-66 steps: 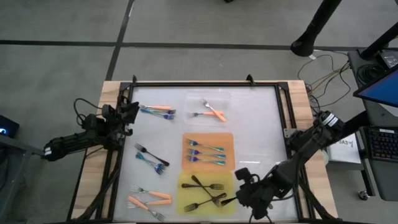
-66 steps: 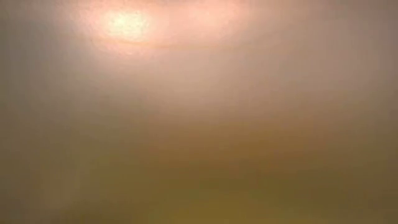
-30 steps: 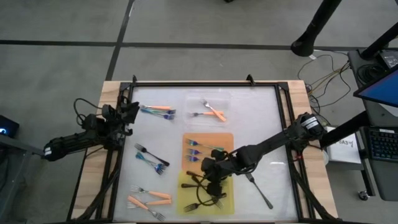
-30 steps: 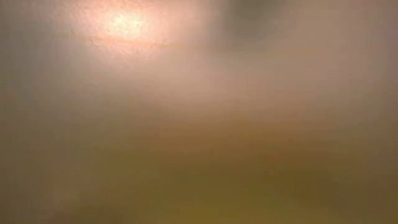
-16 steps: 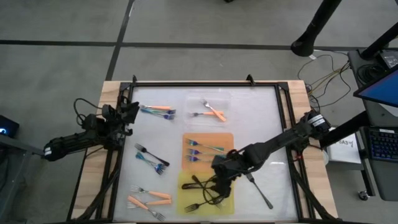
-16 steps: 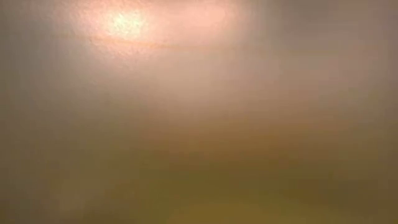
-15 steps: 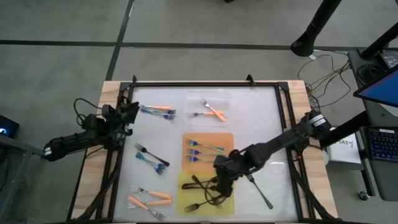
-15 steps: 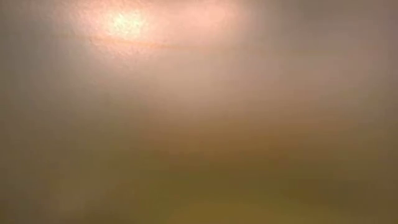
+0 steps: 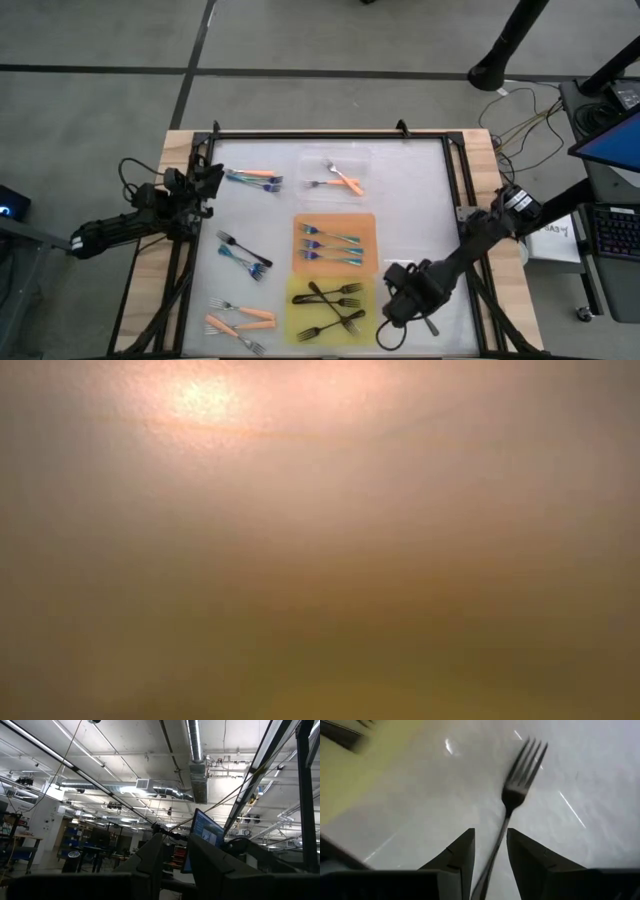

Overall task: Sort silverware by color (type)
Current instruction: Put the black fork into the yellow bin, then put the orange fork into the white bin

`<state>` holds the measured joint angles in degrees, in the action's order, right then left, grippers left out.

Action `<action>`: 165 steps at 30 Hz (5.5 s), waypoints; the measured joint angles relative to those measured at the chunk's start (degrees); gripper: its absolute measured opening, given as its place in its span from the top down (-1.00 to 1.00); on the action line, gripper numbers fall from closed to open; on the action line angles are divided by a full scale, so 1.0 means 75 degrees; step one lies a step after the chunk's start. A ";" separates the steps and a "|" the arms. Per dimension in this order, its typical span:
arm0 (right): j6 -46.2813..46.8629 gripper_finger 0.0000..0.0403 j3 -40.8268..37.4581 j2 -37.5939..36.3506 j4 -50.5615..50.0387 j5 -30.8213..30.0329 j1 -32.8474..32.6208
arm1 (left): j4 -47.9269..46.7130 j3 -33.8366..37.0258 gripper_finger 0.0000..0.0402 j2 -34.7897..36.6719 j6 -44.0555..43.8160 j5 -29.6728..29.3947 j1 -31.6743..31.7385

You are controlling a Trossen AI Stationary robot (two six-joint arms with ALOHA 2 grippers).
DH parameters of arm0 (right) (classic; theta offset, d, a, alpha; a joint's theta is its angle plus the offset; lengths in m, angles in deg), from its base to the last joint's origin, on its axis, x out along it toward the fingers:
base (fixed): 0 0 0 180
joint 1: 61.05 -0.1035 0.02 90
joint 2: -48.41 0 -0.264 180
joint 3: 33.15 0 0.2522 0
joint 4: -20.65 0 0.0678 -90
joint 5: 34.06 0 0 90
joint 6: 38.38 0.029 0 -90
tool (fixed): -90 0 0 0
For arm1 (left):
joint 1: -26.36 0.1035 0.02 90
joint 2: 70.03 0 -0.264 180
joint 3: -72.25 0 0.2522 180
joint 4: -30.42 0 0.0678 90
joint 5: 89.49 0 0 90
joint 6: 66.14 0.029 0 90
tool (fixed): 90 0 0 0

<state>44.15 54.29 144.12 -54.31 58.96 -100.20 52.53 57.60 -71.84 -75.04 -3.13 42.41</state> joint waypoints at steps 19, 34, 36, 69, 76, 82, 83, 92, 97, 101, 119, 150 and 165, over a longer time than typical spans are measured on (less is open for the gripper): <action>0.0022 0.48 -0.2478 -0.0177 0.2921 0.1006 -0.0069 | -0.0002 0.0000 0.63 0.0000 0.0000 -0.0001 0.0002; 0.0837 0.48 -0.2437 -0.1029 0.2134 0.0704 -0.0080 | -0.0029 0.0000 0.63 0.0000 0.0000 -0.0003 0.0003; 0.0984 0.48 -0.2650 -0.1089 0.2121 0.0817 -0.0081 | -0.0026 0.0000 0.63 0.0000 0.0000 -0.0002 0.0000; 0.1680 0.95 -0.4632 -0.1807 0.3290 0.1107 -0.0080 | -0.0052 0.0000 0.63 0.0000 0.0000 -0.0002 0.0000; 0.1618 0.95 -0.4259 -0.2500 0.2864 0.0662 -0.0070 | -0.0052 0.0001 0.63 0.0000 0.0000 -0.0001 0.0002; 0.1151 0.95 -0.3503 -0.2936 0.1895 -0.0469 -0.0080 | -0.0052 0.0000 0.63 0.0003 0.0000 0.0000 0.0000; 0.0849 0.95 -0.3344 -0.2965 0.1984 -0.0742 -0.0075 | -0.0055 0.0001 0.63 0.0003 0.0000 -0.0001 0.0001; -0.3847 0.95 -0.1133 -0.2695 0.3373 -0.2899 -0.0063 | -0.0055 0.0001 0.63 -0.0009 0.0000 0.0000 0.0002; -0.6334 0.96 -0.0017 -0.2094 0.4200 -0.3403 0.0068 | -0.0055 0.0001 0.63 -0.0012 0.0000 -0.0001 0.0001; -0.7586 0.96 0.0428 -0.1292 0.4477 -0.2720 0.0449 | -0.0056 0.0003 0.63 -0.0012 0.0000 -0.0003 0.0002; -0.8348 0.85 0.1755 0.0703 0.4084 0.0601 0.1951 | -0.0055 0.0000 0.63 -0.0012 0.0000 -0.0003 0.0001; -0.9686 0.56 -0.2778 -0.4469 0.4453 -0.0974 0.3195 | -0.0055 0.0000 0.63 -0.0012 0.0000 0.0000 0.0003; -0.9765 0.53 -0.7418 -0.9623 0.6887 -0.2120 0.5772 | -0.0055 0.0003 0.63 -0.0012 0.0000 0.0000 0.0003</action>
<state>-29.09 -1.34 71.95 -2.65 43.06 -56.91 52.12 57.62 -71.92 -75.04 -3.13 42.43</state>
